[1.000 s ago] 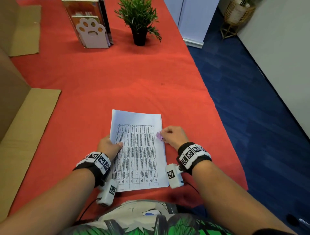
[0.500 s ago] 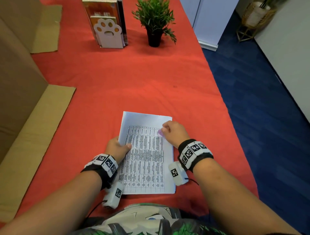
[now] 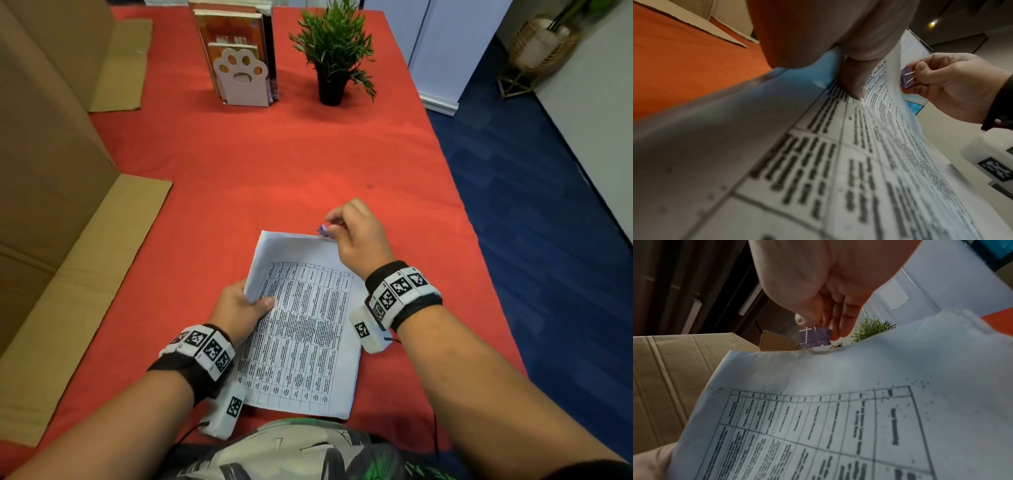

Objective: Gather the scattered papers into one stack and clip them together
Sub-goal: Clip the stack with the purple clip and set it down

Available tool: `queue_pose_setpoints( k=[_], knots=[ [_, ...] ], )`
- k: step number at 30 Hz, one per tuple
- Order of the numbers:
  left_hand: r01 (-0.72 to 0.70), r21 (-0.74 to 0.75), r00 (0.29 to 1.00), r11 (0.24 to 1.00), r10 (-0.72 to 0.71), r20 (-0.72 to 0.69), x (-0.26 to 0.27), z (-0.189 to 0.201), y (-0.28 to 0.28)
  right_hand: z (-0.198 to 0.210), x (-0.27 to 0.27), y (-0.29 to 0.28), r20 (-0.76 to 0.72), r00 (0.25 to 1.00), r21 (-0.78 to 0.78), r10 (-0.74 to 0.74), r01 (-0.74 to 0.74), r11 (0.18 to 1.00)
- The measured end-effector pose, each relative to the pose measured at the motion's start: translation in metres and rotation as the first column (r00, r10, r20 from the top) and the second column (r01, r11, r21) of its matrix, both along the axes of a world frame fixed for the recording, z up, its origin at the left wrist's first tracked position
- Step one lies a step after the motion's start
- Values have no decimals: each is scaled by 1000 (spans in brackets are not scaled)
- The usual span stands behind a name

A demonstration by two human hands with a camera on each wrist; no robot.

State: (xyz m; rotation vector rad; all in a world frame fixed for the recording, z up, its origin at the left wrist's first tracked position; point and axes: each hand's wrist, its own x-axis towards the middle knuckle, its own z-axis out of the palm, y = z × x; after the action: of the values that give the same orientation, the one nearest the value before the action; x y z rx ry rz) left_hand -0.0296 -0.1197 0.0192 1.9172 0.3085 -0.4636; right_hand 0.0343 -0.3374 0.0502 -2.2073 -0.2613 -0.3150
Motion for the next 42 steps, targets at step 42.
queue_pose_setpoints(
  k=[42],
  knots=[
    [-133,-113,986,985,142,84,13,20,2,-6,-28,19,275,960,-301,-43,128,945]
  ],
)
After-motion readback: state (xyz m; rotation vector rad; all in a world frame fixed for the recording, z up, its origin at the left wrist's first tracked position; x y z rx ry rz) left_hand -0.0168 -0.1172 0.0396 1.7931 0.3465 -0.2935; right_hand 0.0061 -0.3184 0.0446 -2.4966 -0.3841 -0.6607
